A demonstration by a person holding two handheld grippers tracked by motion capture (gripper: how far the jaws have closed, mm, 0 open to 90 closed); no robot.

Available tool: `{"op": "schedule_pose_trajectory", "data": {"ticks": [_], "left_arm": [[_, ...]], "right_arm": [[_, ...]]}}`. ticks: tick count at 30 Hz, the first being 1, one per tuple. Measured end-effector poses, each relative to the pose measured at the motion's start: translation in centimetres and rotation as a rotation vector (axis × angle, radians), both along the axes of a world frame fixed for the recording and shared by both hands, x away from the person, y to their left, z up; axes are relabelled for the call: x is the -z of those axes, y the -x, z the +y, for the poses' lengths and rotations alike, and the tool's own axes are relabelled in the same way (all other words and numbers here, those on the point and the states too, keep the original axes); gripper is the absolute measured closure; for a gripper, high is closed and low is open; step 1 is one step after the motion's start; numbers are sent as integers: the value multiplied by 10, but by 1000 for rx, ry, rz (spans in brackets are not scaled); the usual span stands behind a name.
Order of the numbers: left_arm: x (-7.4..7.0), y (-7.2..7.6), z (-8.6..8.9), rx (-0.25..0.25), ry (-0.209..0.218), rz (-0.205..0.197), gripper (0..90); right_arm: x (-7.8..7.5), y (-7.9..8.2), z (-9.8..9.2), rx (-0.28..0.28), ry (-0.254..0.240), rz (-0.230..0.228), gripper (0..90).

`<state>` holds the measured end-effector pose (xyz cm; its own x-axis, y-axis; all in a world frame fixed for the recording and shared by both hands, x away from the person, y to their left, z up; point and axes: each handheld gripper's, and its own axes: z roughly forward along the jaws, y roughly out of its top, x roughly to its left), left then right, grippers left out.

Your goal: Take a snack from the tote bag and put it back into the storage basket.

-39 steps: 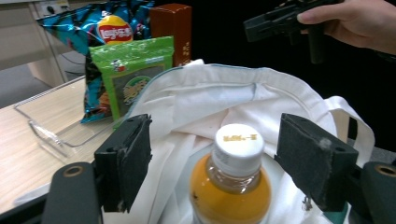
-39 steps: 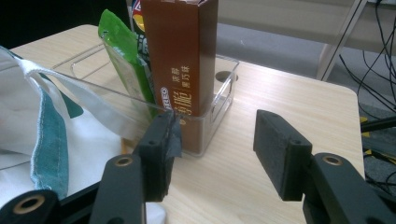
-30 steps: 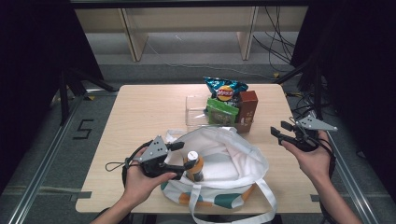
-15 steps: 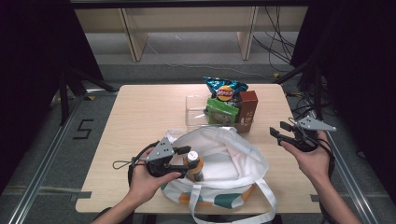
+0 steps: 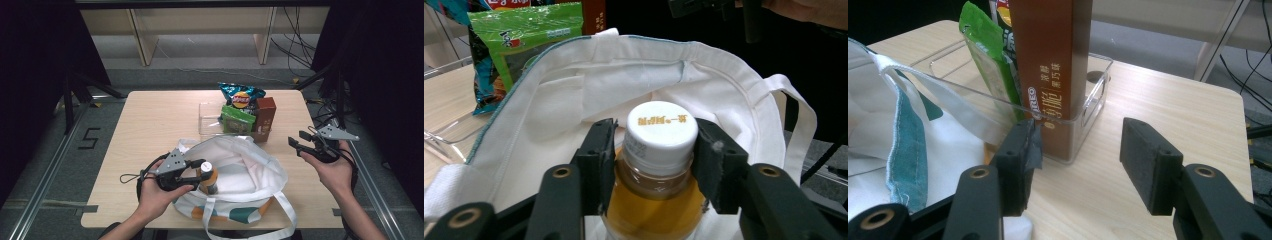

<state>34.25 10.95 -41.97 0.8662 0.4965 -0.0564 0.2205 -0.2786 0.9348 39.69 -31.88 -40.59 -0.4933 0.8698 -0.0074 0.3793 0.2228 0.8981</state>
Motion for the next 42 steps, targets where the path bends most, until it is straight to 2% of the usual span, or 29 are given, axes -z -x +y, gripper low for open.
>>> {"op": "schedule_pose_trajectory", "data": {"ticks": [1,3,4,8,12,16,17,24,29,31,32,33,34,36,37,39,41,42], "left_arm": [[0,1,-1,-6,6,6,555],[-1,1,-1,5,-7,-16,574],[-1,1,-1,9,-10,-18,578],[-1,0,0,17,-6,-15,581],[-1,-1,0,27,-8,-21,583],[-2,-2,1,40,-13,-21,585],[-2,-3,1,44,-13,-19,585],[-3,-8,4,89,-17,-19,586],[-3,-13,7,126,-23,-15,586],[-3,-14,7,133,-10,-5,586],[-3,-16,7,145,-17,-15,586],[-3,-16,7,141,-13,-1,587],[-4,-17,8,155,-28,-16,586],[-5,-18,8,165,-32,-13,586],[-5,-18,8,164,-31,-10,587],[-5,-21,8,180,-32,-11,586],[-5,-23,8,196,-26,-8,587],[-6,-23,9,191,-34,-4,587]], "right_arm": [[0,0,0,-1,-3,-1,495],[0,0,0,8,-1,-3,494],[0,2,2,21,-18,15,495],[1,1,4,22,-29,18,495],[2,0,2,21,1,10,494],[1,1,3,20,-18,13,495],[2,0,2,21,0,1,494],[1,1,3,20,-21,11,495],[2,0,2,24,-6,3,494],[2,0,2,22,0,1,494],[2,1,2,22,-11,8,494],[1,1,3,22,-24,13,494],[1,3,3,33,-17,22,495],[1,1,3,20,-12,5,494],[1,1,3,23,-20,10,494],[2,0,2,22,0,0,494],[2,1,2,26,6,9,494],[2,1,2,25,6,6,494]]}}
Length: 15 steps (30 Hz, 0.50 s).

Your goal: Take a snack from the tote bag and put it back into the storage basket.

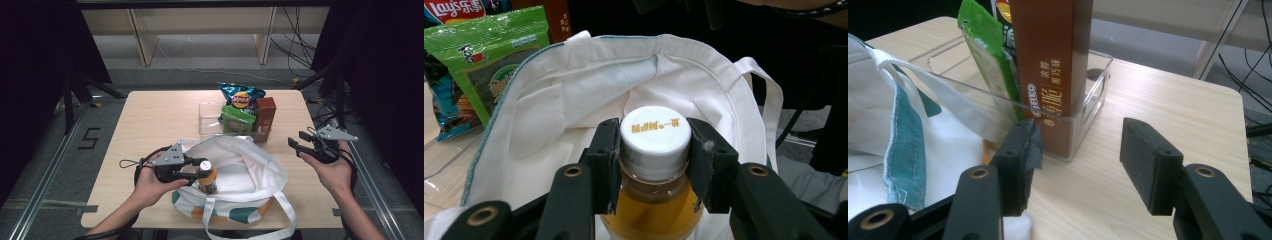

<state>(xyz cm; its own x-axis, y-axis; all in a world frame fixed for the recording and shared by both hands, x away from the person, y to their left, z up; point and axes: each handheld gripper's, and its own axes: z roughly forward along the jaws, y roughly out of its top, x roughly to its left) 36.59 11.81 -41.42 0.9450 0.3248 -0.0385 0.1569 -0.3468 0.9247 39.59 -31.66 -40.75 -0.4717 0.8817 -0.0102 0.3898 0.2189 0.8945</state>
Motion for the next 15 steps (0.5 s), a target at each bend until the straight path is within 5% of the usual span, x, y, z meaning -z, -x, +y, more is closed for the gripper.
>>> {"op": "schedule_pose_trajectory", "data": {"ticks": [15], "left_arm": [[-1,-7,0,45,-9,3,587]], "right_arm": [[1,0,1,0,-1,7,493]]}}
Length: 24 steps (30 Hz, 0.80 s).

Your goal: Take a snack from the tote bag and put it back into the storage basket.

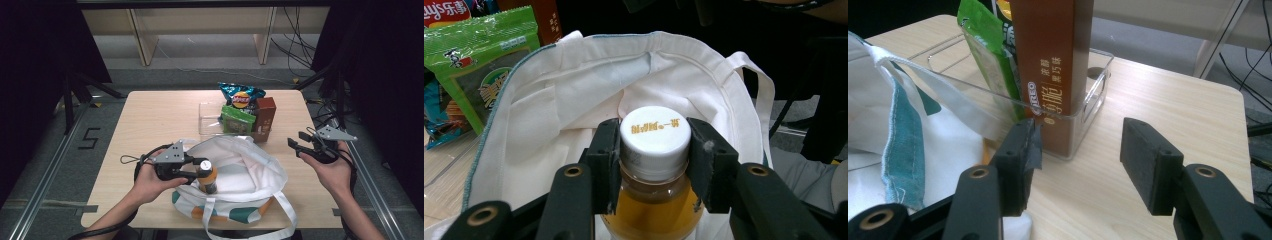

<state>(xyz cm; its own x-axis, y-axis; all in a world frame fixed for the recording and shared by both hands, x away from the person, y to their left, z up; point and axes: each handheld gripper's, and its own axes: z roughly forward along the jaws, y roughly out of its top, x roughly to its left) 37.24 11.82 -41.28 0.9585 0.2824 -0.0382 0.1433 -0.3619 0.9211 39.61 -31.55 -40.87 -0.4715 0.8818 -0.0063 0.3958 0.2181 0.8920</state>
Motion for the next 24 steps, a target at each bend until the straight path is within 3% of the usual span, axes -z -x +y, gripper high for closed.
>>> {"op": "schedule_pose_trajectory", "data": {"ticks": [1,2,4,18,19,20,24], "left_arm": [[0,-1,0,10,-1,-7,587],[0,-2,0,13,-4,-7,587],[-1,-3,-1,20,-9,-10,586],[-3,-13,-1,90,-29,-5,587],[-3,-13,-1,81,-26,12,587],[-4,-14,-1,98,-31,-4,587],[-4,-14,-1,99,-33,-2,587]], "right_arm": [[0,-1,0,-12,12,-7,492],[0,1,1,2,-7,14,493],[0,-2,-1,-16,33,-31,492],[1,-2,-1,-17,29,-29,493],[1,-2,-1,-17,28,-27,492],[1,-2,-1,-17,30,-29,492],[1,-2,-1,-16,31,-31,492]]}}
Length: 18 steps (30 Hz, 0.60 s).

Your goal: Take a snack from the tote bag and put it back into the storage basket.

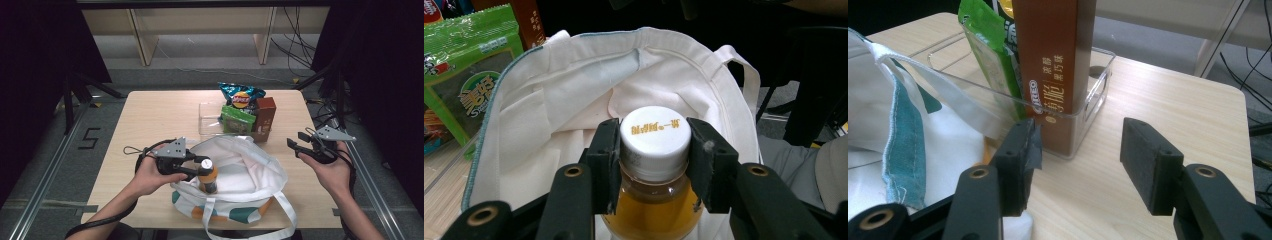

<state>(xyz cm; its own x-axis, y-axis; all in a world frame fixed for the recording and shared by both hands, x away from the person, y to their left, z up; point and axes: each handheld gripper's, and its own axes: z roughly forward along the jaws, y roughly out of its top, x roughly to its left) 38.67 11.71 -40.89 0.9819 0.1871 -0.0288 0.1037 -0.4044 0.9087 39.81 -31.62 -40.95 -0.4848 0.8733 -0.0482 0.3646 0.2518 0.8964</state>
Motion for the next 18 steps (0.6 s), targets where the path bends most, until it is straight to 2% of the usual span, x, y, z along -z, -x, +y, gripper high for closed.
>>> {"op": "schedule_pose_trajectory", "data": {"ticks": [1,3,4,5,7,10,11,13,14,16,18], "left_arm": [[0,0,0,0,0,1,587],[1,0,0,-7,10,13,587],[1,-1,0,0,11,6,586],[1,-1,-1,1,14,20,587],[0,-3,-1,18,7,4,587],[-1,-4,0,14,-1,17,586],[-1,-5,0,25,0,8,586],[-1,-5,0,26,-2,9,586],[-1,-5,-1,26,-2,9,586],[-1,-6,0,29,-3,9,586],[-1,-6,0,25,-2,10,585]], "right_arm": [[0,0,0,3,9,1,492],[-1,1,1,3,-4,13,492],[0,1,1,4,-6,7,493],[0,1,1,3,-5,11,492],[0,1,1,2,-4,8,492],[0,0,0,-2,5,-2,493],[0,2,3,11,-29,35,493],[1,0,2,-3,-15,12,492],[1,1,3,3,-28,22,492],[1,1,2,1,-25,18,492],[0,3,3,6,-23,37,493]]}}
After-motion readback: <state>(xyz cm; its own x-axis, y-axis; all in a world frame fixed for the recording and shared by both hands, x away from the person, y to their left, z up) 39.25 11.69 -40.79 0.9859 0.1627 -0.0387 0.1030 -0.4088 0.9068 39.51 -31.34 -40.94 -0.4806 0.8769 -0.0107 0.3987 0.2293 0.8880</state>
